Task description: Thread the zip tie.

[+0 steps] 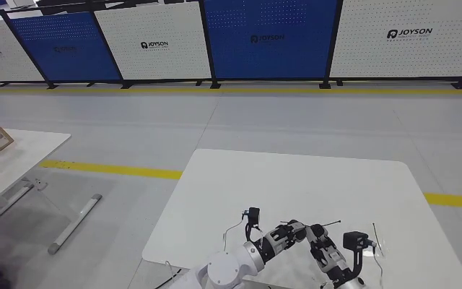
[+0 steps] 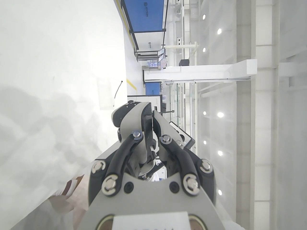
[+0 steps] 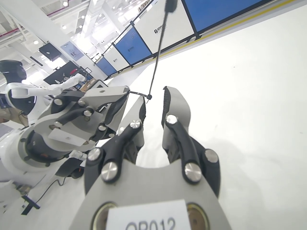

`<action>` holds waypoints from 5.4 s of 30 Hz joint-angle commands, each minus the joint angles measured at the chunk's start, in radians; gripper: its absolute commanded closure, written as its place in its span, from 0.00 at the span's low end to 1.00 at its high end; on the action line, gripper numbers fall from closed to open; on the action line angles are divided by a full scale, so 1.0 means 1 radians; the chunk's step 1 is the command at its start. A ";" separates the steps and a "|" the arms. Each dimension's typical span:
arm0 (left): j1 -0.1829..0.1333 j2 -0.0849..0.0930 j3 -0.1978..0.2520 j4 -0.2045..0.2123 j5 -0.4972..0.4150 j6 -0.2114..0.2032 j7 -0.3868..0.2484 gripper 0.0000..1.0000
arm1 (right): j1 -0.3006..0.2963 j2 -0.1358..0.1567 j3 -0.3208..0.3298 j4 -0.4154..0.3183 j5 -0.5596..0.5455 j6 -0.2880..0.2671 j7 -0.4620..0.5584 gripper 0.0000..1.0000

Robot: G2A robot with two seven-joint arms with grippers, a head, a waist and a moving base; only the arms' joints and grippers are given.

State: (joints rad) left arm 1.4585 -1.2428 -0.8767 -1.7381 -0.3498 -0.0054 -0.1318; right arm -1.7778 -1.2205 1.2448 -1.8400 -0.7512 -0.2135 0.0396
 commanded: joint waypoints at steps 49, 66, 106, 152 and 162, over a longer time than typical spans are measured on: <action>0.027 0.002 -0.017 -0.022 0.002 -0.058 -0.039 1.00 | 0.011 0.002 -0.009 0.015 0.031 -0.041 0.023 1.00; 0.031 0.002 -0.016 -0.038 0.007 -0.070 -0.051 1.00 | 0.017 0.005 -0.015 0.019 -0.010 -0.022 0.048 1.00; 0.038 0.006 -0.018 -0.051 0.099 -0.005 0.010 0.96 | 0.007 0.006 -0.012 0.009 -0.029 -0.016 -0.005 1.00; 0.030 0.002 -0.002 -0.050 0.130 0.011 0.012 1.00 | 0.007 0.007 -0.011 0.006 -0.020 -0.009 -0.006 1.00; 0.035 0.001 -0.005 -0.051 0.133 -0.022 0.021 1.00 | 0.015 0.007 -0.022 0.011 -0.038 -0.008 0.018 1.00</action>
State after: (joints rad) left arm 1.4922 -1.2418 -0.8811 -1.7887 -0.2167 -0.0206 -0.1124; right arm -1.7643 -1.2134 1.2247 -1.8302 -0.7868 -0.2223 0.0540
